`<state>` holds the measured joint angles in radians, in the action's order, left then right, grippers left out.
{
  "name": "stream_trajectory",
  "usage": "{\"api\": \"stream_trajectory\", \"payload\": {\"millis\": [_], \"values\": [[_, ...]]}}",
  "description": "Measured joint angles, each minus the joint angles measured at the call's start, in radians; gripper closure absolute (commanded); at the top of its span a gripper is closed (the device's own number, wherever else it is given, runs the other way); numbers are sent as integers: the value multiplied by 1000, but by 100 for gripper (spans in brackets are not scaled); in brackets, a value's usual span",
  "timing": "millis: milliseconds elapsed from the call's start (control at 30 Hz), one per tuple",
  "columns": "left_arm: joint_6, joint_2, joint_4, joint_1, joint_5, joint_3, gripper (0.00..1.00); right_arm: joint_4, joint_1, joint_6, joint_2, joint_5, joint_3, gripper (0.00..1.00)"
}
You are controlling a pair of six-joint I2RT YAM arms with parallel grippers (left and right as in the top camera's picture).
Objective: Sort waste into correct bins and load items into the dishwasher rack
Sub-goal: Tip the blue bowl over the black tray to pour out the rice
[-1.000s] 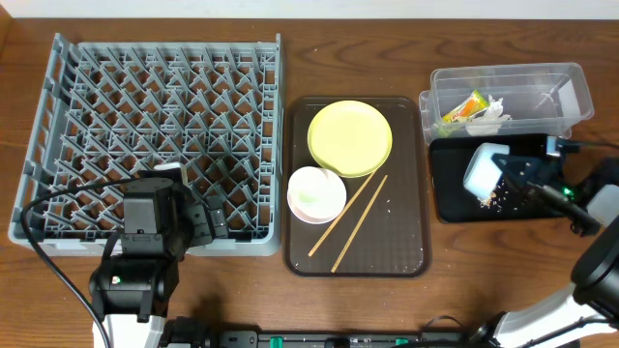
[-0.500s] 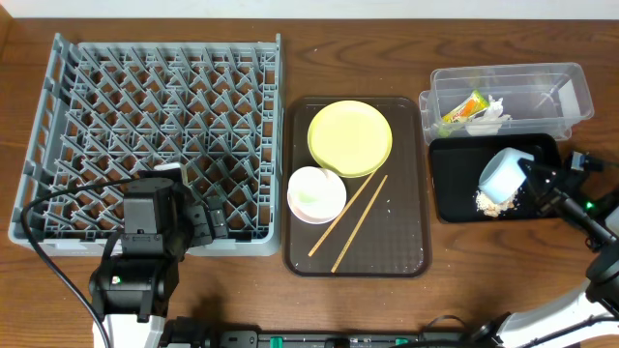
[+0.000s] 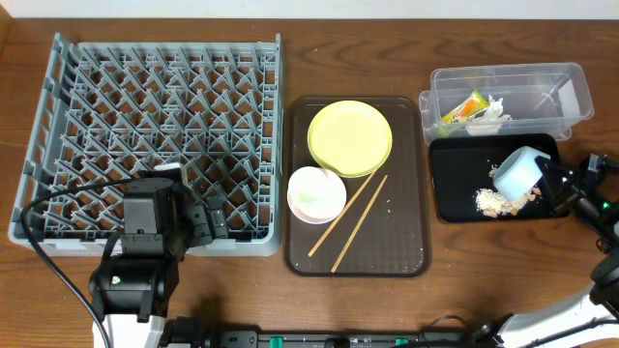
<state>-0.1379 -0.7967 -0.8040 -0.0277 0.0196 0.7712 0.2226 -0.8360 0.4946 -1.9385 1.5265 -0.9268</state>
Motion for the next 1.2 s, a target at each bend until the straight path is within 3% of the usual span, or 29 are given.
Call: {"api": "stream_trajectory", "payload": {"millis": [400, 667, 1200], "values": [[0, 0, 0, 0, 0, 0, 1, 0, 172, 72, 85, 0, 0, 99], [0, 0, 0, 0, 0, 0, 1, -73, 182, 79, 172, 6, 0, 99], [0, 0, 0, 0, 0, 0, 1, -98, 171, 98, 174, 3, 0, 99]]}}
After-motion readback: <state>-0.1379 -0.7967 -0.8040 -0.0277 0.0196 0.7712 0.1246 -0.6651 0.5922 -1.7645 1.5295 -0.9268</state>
